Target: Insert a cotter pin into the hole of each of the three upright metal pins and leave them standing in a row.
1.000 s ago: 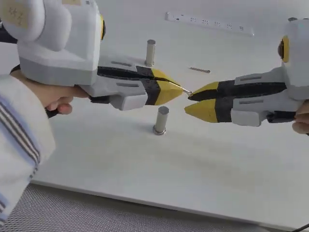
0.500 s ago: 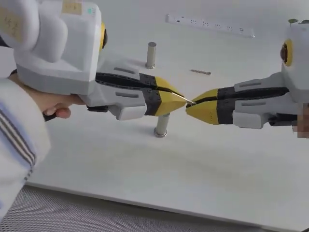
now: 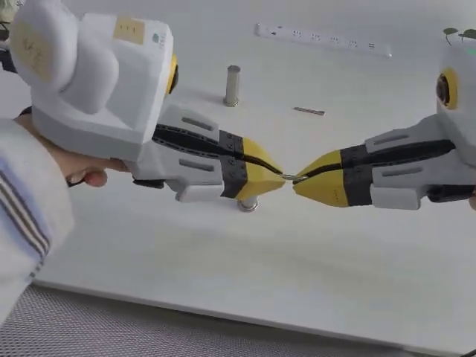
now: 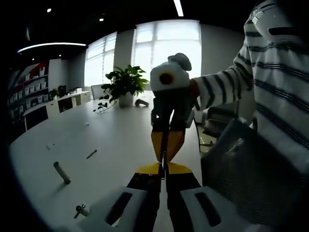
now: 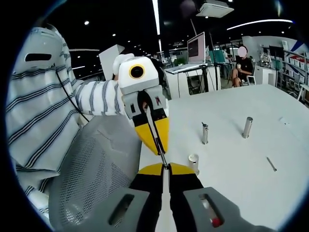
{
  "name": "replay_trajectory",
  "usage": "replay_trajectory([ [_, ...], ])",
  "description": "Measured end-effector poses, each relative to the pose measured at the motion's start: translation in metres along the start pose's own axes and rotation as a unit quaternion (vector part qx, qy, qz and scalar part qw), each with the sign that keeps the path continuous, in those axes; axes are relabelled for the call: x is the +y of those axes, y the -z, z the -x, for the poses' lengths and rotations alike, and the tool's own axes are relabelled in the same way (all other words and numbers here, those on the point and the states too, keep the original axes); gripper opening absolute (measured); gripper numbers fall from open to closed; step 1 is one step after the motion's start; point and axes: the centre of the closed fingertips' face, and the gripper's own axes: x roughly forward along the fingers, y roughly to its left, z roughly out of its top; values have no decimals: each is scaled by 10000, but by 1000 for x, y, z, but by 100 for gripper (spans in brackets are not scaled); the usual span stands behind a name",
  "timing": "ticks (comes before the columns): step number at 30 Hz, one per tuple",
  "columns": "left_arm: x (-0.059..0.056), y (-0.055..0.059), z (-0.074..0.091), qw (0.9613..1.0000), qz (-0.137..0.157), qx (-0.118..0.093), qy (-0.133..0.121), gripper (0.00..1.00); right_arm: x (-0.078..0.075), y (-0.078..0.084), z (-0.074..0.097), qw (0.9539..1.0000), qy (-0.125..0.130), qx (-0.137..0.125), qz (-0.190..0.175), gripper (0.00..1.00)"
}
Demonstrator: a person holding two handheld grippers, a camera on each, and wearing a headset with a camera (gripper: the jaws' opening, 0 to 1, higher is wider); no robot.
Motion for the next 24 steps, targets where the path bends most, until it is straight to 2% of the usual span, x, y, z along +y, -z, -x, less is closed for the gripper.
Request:
replay_trajectory([
  [6,-1,2,-1,10000,-11,46,56,0,7,3,0,9998,-64,87,191,0],
  [7,-2,3,2,9994,-296,156,-76,0,8,3,0,9996,-64,98,246,0],
  [9,-11,4,1,9997,-206,152,-21,1,10,3,-1,9995,-60,93,289,0],
  [12,-9,3,2,9996,-237,126,-100,2,9,2,0,9997,-24,50,244,0],
  [14,-10,3,1,9994,-266,141,-167,7,5,4,1,9995,63,91,292,0],
  [17,-4,7,0,9984,-274,302,-399,21,-2,6,2,9992,186,129,316,0],
  [19,-3,8,-2,9980,-210,342,-483,26,-6,7,3,9990,254,156,323,0],
  [20,4,11,1,9979,-166,348,-527,26,-9,9,4,9987,312,206,334,0],
  [24,17,21,4,9961,-94,525,-709,26,-21,18,4,9968,526,448,413,0],
])
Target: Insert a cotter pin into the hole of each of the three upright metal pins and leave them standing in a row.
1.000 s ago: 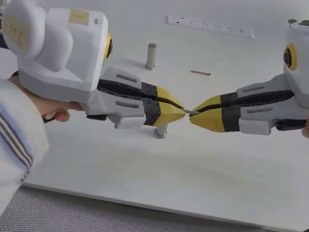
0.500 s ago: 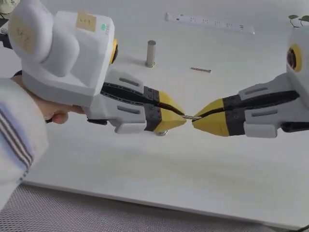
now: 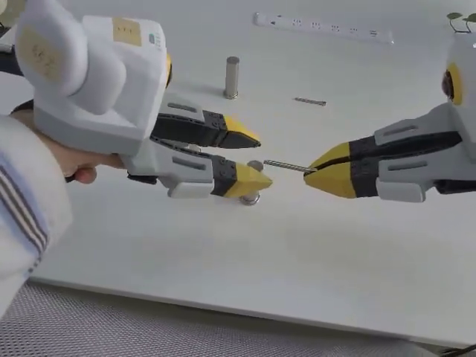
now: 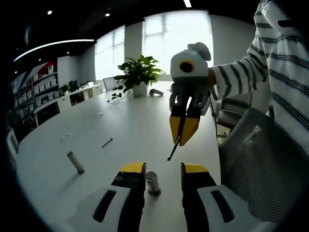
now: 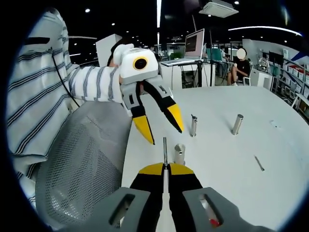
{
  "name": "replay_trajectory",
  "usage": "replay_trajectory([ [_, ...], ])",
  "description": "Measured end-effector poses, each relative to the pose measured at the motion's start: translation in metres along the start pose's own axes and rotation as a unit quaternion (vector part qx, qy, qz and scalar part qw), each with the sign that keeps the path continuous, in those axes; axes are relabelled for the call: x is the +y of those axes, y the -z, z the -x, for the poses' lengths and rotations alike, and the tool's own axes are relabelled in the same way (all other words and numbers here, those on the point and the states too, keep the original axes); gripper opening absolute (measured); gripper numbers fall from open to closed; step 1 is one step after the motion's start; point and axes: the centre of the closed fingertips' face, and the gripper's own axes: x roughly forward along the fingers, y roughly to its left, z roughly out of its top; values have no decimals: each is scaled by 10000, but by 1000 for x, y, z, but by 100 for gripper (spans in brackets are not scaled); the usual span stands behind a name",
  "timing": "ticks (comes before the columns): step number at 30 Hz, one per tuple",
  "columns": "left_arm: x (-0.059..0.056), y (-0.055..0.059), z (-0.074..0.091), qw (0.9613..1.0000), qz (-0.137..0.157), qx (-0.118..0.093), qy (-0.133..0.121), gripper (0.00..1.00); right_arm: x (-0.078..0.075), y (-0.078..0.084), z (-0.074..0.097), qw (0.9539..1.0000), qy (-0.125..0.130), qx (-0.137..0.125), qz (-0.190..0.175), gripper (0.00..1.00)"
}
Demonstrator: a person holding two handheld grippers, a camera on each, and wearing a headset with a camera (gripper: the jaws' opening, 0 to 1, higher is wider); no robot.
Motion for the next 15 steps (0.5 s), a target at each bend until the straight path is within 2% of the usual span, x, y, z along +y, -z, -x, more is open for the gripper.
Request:
replay_trajectory([
  [4,-1,1,-8,9999,33,117,34,24,-8,9,-3,9998,122,176,10,0],
  [11,11,13,-12,9994,45,321,101,19,-21,24,-11,9984,291,482,53,0],
  [15,14,19,-15,9989,17,440,143,19,-24,28,-14,9980,307,549,51,0],
])
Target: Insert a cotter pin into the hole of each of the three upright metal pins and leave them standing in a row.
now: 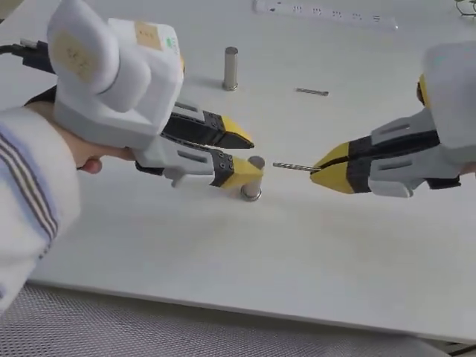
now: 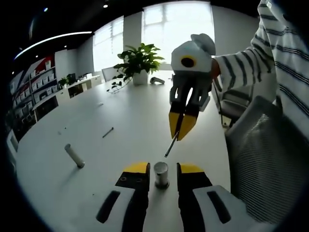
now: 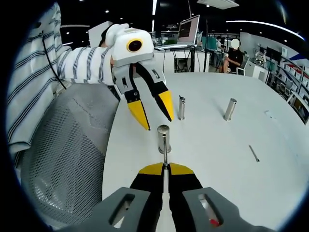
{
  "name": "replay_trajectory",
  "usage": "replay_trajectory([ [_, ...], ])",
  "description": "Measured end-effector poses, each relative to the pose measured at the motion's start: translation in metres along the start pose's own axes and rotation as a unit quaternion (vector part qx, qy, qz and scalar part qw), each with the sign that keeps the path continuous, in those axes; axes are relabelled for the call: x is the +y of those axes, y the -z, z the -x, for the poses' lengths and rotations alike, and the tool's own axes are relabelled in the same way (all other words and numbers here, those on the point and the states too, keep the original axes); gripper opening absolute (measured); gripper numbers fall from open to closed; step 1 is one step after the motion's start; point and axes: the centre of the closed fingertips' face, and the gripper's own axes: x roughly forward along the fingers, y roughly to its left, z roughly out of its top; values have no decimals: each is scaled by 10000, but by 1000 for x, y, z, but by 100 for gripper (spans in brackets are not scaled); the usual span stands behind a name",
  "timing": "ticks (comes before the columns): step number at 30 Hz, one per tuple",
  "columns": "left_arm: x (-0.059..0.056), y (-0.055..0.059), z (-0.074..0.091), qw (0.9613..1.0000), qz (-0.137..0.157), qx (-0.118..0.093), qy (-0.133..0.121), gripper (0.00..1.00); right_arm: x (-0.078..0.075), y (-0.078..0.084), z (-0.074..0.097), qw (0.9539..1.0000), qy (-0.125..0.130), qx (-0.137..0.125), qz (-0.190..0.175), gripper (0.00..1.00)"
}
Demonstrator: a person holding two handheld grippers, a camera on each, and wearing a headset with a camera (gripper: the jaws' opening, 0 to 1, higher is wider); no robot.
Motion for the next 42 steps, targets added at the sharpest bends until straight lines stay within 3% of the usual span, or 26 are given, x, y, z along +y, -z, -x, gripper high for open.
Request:
replay_trajectory([
  [9,7,10,-3,9999,-14,141,99,17,0,0,-5,10000,-96,12,19,0],
  [13,12,14,-3,9998,23,165,112,9,-1,-1,-7,9999,-99,6,33,0],
  [17,15,17,-4,9997,55,201,138,9,-3,0,-8,10000,-72,19,37,0],
  [28,14,19,-6,9996,46,220,144,9,-3,3,-9,9998,-113,58,126,0],
  [42,9,17,-8,9995,-71,292,116,9,-8,1,-23,9999,-63,101,122,0],
])
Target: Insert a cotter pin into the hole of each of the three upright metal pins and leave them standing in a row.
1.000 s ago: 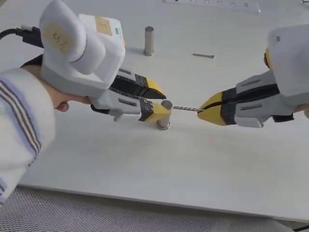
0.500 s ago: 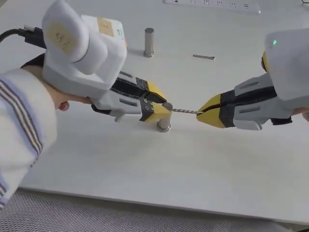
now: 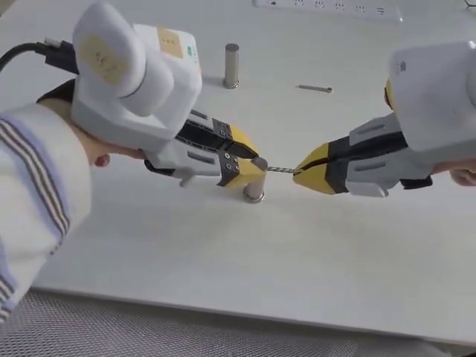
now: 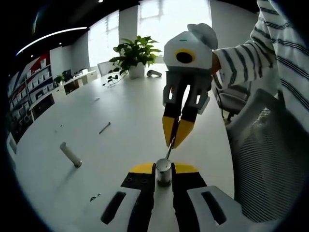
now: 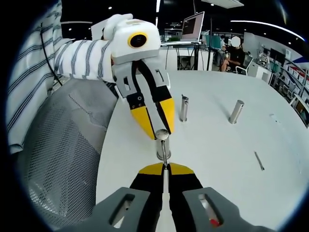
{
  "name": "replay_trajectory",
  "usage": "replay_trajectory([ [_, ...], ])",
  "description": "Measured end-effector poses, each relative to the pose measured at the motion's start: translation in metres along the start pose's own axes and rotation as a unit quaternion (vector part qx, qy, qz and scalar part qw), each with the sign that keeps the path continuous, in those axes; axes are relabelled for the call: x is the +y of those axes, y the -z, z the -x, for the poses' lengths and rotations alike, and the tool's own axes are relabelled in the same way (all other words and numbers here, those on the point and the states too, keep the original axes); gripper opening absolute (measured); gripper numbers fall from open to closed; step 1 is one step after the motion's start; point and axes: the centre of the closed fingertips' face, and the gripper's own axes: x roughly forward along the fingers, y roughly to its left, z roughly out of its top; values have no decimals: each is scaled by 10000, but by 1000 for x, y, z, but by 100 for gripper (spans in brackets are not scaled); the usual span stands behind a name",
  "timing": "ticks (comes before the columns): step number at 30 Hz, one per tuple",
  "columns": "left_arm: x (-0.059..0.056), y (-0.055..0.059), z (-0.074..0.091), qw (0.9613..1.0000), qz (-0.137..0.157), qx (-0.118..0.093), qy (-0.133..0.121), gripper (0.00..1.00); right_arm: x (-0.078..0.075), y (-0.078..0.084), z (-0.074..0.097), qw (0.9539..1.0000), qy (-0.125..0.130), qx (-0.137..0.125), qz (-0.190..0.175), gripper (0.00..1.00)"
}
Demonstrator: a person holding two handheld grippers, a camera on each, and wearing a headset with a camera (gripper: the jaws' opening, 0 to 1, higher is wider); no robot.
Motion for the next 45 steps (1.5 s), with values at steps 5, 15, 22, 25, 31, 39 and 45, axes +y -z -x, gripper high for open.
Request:
replay_trajectory([
  [5,-1,1,0,10000,-2,18,-13,9,0,-6,-10,10000,13,-44,-11,0],
  [15,-2,2,-1,9999,-75,80,-23,9,5,-19,-21,9999,-40,-100,64,0],
  [22,-2,3,-1,9999,-103,90,3,9,6,-22,-23,9993,-60,15,368,0],
  [25,-2,3,-2,9999,-92,93,3,9,7,-22,-22,9992,-88,25,396,0],
  [31,-2,3,-2,9999,40,96,-11,10,7,-23,-23,9991,-72,39,427,0],
  [39,-1,7,8,9997,194,94,-105,11,10,-26,-21,9991,-40,-63,407,7],
  [45,-6,11,27,9977,549,-302,-246,25,13,-27,-22,9992,-64,-53,386,7],
])
